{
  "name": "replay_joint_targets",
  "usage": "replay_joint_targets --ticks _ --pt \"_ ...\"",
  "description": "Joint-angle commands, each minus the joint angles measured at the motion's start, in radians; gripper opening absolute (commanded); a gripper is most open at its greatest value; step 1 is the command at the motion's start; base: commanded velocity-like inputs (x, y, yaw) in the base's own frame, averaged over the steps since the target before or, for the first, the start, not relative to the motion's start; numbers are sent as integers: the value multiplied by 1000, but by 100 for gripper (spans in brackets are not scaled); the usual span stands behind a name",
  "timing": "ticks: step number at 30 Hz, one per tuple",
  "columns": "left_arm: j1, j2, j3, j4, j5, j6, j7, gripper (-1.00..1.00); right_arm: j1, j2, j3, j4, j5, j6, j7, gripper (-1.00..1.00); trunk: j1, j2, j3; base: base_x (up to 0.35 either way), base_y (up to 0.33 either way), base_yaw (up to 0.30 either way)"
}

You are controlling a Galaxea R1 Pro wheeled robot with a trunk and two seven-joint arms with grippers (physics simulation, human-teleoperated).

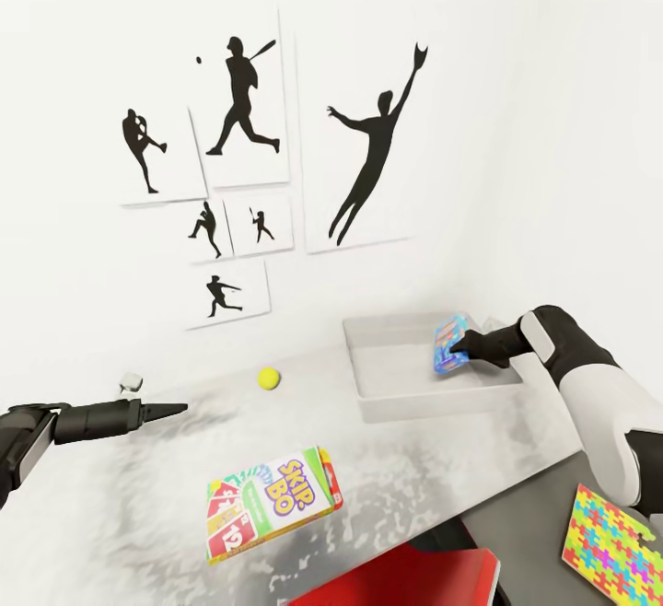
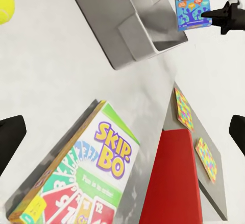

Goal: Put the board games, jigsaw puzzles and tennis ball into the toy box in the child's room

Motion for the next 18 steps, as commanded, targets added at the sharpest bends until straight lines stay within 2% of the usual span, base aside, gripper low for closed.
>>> replay_joint_targets --ticks 1,7,18 --pt "-1 0 0 0 2 11 -3 100 -9 0 -5 1 6 4 7 -100 1 -2 -4 0 0 0" --pt "-1 0 0 0 2 10 -3 100 -32 1 6 8 4 4 8 -100 1 -2 -13 0 0 0" --pt "-1 1 0 0 2 10 -4 100 -38 3 9 14 4 4 10 -100 1 -2 -32 0 0 0"
